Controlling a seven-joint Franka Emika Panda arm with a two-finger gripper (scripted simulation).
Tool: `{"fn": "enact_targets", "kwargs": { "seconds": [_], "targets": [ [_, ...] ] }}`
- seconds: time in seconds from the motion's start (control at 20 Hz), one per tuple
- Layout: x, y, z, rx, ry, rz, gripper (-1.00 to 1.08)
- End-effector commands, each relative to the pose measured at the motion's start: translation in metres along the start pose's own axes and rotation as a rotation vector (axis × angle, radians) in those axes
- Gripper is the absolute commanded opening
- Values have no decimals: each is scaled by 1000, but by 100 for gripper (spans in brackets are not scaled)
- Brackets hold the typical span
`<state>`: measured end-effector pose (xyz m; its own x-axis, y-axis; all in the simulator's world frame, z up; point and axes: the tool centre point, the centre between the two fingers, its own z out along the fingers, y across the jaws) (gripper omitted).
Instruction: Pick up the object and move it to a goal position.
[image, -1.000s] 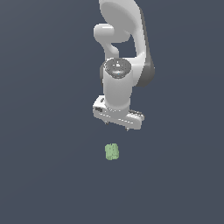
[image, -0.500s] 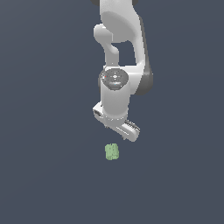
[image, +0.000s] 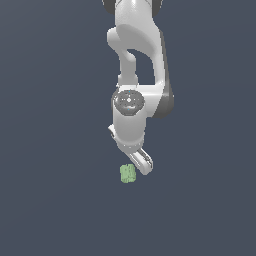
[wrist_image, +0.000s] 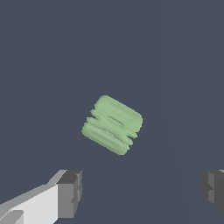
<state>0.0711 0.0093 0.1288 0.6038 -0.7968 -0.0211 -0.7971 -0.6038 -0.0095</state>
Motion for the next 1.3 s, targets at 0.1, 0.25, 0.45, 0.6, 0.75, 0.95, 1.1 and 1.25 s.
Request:
{"fn": "enact_targets", "kwargs": {
  "seconds": [0.1,0.25,0.45,0.6,0.75,0.95,1.1,1.25],
  "targets": [
    [7,-5,9,-2,4,127,100],
    [12,-8,14,-2,7,209,100],
    [18,-13,22,-3,12,313,100],
    [21,-15,26,-4,15,377,100],
    [24,-17,30,-4,18,429,100],
    [26,-19,34,-4,21,478,100],
    [27,-20,35,-4,22,500,100],
    [27,-20,36,-4,23,510,100]
  ]
}}
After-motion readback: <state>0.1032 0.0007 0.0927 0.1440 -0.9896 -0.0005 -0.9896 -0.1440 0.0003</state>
